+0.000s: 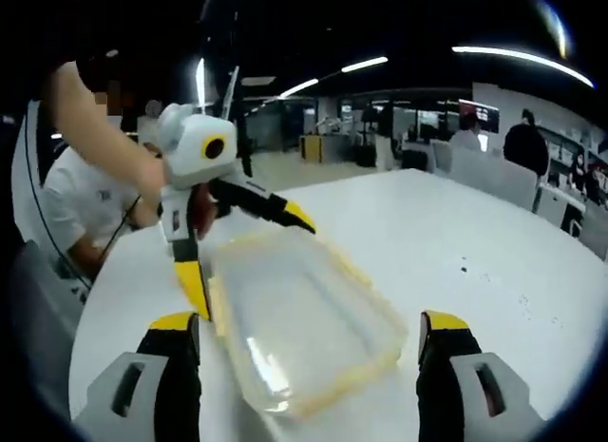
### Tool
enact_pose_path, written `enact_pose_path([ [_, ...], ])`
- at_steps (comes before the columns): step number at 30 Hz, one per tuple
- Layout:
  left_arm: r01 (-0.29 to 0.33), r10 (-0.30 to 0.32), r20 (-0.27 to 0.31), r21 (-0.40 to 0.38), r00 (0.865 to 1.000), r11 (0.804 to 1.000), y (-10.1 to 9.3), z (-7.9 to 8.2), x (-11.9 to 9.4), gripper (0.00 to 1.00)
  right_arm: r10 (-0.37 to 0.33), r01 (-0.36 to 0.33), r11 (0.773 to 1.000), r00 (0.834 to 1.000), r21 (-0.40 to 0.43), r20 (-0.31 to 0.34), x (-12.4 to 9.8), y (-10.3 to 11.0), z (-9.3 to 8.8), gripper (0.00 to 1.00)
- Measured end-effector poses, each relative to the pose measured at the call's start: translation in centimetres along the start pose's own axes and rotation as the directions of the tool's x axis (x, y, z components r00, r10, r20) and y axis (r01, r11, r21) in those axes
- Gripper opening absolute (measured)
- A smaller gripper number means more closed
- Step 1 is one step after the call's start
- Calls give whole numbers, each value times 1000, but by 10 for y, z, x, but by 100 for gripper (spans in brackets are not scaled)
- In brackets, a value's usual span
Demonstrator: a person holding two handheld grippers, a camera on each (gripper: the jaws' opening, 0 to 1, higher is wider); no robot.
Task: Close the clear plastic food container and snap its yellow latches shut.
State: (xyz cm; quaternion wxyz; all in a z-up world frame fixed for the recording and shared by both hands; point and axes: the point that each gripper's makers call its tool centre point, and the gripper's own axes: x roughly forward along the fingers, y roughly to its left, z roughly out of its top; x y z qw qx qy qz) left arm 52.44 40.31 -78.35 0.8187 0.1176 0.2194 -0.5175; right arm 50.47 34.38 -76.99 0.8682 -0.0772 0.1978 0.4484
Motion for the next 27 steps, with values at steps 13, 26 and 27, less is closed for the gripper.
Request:
enact_pose_path([
  [13, -66, 69, 69, -36, 995, 997, 2, -6, -3, 99, -27, 28, 997, 999, 67, -23, 3, 9, -23, 95],
  [26, -77, 83, 74, -71, 994, 994, -2, -11, 1, 94, -56, 55, 993, 998, 103, 1, 3, 6, -28, 93],
  [27, -78, 84, 80, -68, 993, 995, -3, -12, 1, 93, -59, 58, 993, 998, 101, 8, 2, 6, -28, 93],
])
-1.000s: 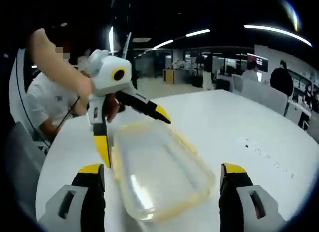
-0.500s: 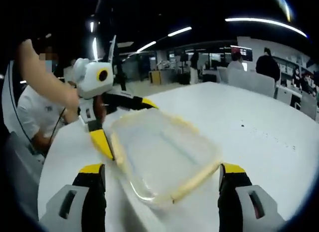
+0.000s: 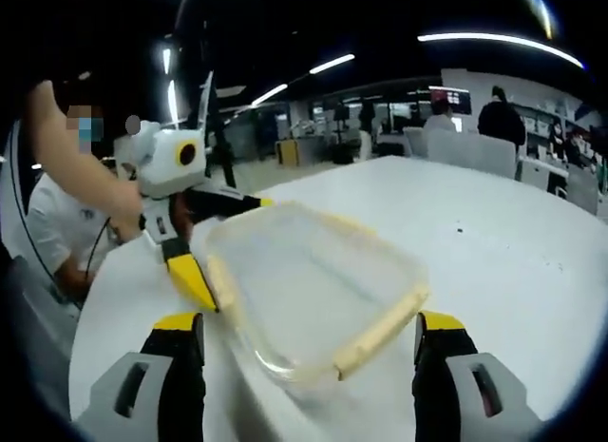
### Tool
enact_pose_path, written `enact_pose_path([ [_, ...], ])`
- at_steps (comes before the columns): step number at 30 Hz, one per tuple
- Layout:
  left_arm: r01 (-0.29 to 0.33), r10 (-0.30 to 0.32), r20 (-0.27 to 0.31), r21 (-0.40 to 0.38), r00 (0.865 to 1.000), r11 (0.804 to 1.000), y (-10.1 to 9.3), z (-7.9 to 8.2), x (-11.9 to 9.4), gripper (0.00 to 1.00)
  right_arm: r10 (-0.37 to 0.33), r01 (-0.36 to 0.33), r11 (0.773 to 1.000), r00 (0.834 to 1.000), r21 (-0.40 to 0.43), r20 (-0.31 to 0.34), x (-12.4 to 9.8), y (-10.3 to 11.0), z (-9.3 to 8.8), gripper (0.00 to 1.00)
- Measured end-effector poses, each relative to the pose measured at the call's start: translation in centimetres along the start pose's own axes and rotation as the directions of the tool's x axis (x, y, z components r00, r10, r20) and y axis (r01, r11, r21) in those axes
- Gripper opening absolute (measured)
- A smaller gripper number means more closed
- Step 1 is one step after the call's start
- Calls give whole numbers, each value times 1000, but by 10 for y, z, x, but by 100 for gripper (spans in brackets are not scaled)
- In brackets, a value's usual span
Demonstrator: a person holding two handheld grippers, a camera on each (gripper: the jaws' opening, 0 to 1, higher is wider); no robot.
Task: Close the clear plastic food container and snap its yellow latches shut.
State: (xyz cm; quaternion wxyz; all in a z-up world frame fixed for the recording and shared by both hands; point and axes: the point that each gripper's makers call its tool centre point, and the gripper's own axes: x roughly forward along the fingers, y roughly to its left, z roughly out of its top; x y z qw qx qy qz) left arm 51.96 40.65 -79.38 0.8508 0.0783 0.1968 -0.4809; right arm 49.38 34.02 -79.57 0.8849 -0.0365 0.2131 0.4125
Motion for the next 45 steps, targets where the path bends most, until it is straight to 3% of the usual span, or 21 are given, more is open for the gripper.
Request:
enact_pose_path([
  [7, -24, 24, 5, -28, 1000, 999, -2, -4, 1, 94, -28, 27, 1000, 1000, -13, -4, -10, -3, -1, 92],
  [17, -53, 52, -26, -50, 998, 997, -10, -13, -10, 93, -69, 69, 997, 998, 31, -8, -28, -3, -14, 90],
  [31, -112, 111, -16, -98, 994, 989, -6, -18, -29, 89, -119, 118, 990, 993, 81, 1, -46, -3, -19, 88],
  [45, -121, 121, -13, -138, 993, 983, -15, -27, -46, 87, -151, 152, 984, 988, 94, -10, -63, 0, -24, 86],
])
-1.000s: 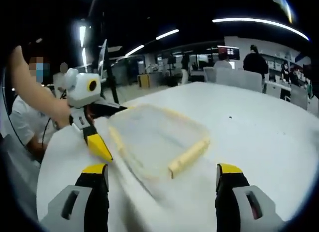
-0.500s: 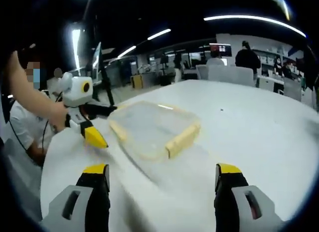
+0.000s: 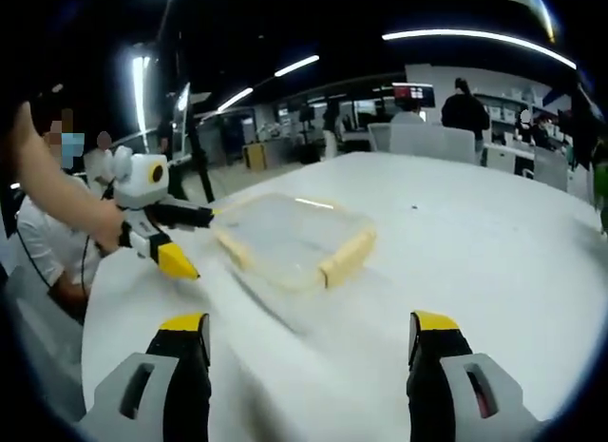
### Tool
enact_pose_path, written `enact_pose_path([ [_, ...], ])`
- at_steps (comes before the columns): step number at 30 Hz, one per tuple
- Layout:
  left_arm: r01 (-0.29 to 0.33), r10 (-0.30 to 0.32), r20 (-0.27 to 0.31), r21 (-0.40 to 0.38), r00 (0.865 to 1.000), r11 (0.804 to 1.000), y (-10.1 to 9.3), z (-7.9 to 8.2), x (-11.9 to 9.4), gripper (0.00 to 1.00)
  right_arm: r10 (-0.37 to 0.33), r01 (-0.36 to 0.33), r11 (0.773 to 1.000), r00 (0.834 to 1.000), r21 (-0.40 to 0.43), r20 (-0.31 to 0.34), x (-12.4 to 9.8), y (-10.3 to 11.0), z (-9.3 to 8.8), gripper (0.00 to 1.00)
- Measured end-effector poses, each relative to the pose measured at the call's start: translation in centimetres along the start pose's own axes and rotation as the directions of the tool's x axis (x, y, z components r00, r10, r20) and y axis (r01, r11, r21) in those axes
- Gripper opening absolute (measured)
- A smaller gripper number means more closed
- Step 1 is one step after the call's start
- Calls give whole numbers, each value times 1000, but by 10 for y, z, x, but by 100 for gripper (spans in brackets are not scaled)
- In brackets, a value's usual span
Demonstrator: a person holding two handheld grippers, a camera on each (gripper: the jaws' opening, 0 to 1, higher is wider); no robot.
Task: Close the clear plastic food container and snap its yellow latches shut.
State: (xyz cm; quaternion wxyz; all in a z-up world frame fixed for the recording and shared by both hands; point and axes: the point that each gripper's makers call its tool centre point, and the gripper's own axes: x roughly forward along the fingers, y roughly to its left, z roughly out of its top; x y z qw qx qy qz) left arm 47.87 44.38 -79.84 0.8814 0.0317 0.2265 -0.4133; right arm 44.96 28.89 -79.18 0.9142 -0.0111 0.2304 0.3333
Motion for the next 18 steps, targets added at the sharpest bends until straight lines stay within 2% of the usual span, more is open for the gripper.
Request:
enact_pose_path([
  [11, -16, 16, 10, -23, 1000, 1000, 0, -5, -11, 87, -26, 26, 1000, 1000, 0, -9, -16, -2, -7, 85],
  [18, -22, 22, 8, -42, 1000, 999, -2, -11, -17, 86, -55, 55, 998, 998, 40, 3, -22, -5, -9, 84],
])
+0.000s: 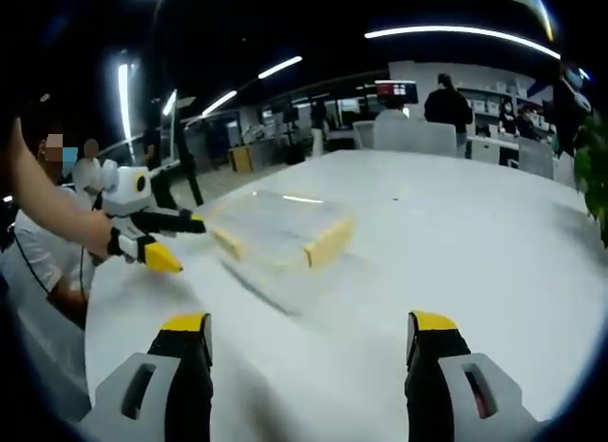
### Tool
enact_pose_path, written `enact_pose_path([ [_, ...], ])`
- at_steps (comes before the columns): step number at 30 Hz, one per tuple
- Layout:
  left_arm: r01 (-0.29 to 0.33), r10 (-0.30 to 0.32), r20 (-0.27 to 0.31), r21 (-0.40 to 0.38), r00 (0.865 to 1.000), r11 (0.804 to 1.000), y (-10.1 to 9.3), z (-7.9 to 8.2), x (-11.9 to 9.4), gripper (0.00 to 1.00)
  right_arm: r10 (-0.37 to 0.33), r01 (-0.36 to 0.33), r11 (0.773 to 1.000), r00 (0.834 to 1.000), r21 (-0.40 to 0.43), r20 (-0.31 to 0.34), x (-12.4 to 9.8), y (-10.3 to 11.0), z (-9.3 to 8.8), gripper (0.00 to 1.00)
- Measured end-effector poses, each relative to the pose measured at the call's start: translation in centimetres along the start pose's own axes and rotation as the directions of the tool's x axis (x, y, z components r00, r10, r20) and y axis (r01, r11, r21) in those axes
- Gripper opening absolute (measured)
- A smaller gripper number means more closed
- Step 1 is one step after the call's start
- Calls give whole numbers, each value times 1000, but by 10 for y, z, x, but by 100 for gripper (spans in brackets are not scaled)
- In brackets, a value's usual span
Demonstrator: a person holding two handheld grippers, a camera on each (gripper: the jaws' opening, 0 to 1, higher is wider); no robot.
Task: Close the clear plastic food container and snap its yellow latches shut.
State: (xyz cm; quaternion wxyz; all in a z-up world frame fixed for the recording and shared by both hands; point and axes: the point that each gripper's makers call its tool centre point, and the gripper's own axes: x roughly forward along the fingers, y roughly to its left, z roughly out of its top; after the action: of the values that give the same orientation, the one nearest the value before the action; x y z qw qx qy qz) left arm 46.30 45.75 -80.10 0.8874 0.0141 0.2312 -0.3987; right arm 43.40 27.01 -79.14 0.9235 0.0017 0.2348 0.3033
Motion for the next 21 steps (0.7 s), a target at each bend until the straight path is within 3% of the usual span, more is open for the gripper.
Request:
enact_pose_path([
  [21, -33, 34, 16, -59, 999, 998, -5, -12, -20, 86, -53, 50, 996, 998, 74, 39, -12, 6, -9, 85],
])
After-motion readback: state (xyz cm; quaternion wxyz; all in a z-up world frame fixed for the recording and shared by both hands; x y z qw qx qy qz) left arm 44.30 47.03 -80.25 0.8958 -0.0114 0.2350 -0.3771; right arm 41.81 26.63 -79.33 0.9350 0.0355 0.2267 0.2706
